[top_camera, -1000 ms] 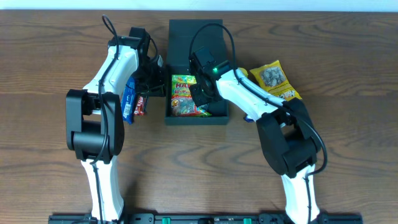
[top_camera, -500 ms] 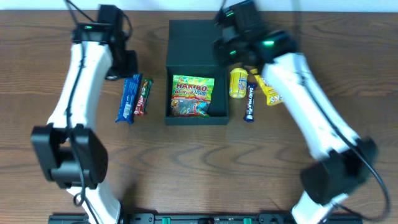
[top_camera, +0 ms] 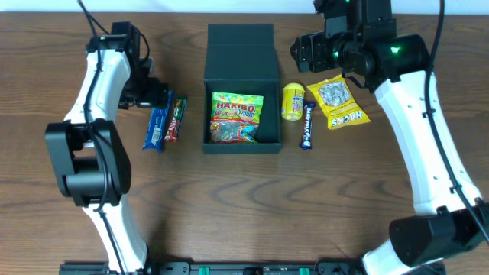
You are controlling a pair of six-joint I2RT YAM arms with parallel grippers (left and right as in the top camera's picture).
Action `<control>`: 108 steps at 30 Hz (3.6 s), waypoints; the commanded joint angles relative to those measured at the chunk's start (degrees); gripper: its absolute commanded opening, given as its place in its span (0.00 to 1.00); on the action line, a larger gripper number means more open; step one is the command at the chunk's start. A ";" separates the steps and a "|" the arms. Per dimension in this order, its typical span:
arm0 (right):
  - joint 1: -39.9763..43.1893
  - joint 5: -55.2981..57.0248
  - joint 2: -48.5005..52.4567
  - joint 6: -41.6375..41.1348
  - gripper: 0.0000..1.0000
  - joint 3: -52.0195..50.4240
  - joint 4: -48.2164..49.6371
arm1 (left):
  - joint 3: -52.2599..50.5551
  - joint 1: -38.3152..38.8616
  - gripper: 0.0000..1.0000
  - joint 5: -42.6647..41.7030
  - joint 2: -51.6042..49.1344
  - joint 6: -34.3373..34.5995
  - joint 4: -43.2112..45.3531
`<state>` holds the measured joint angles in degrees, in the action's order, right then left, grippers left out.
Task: Pack container
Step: 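Grasp the blue wrapper with the left gripper, then place the blue wrapper into the box beside the Haribo bag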
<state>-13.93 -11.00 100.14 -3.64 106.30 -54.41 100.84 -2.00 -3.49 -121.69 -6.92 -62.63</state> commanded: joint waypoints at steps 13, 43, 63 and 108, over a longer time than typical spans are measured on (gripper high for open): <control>0.15 -1.05 -0.15 1.03 0.78 0.13 -0.90 | 0.02 0.98 0.78 -0.37 -8.85 -2.29 1.84; 18.16 -1.49 -2.05 -0.04 0.78 0.15 -2.43 | 28.20 4.83 0.06 -1.25 -8.63 15.08 -15.47; 26.62 -1.49 -2.38 2.49 0.83 0.15 -4.44 | 25.29 34.25 0.06 -3.63 -8.81 35.26 -2.89; 26.62 -1.49 -2.38 2.47 0.84 0.13 -5.88 | 23.04 31.91 0.06 -5.57 -14.27 23.65 5.81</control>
<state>12.21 -12.05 99.22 -2.26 106.30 -60.23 124.60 29.54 -9.04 -134.43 17.54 -56.58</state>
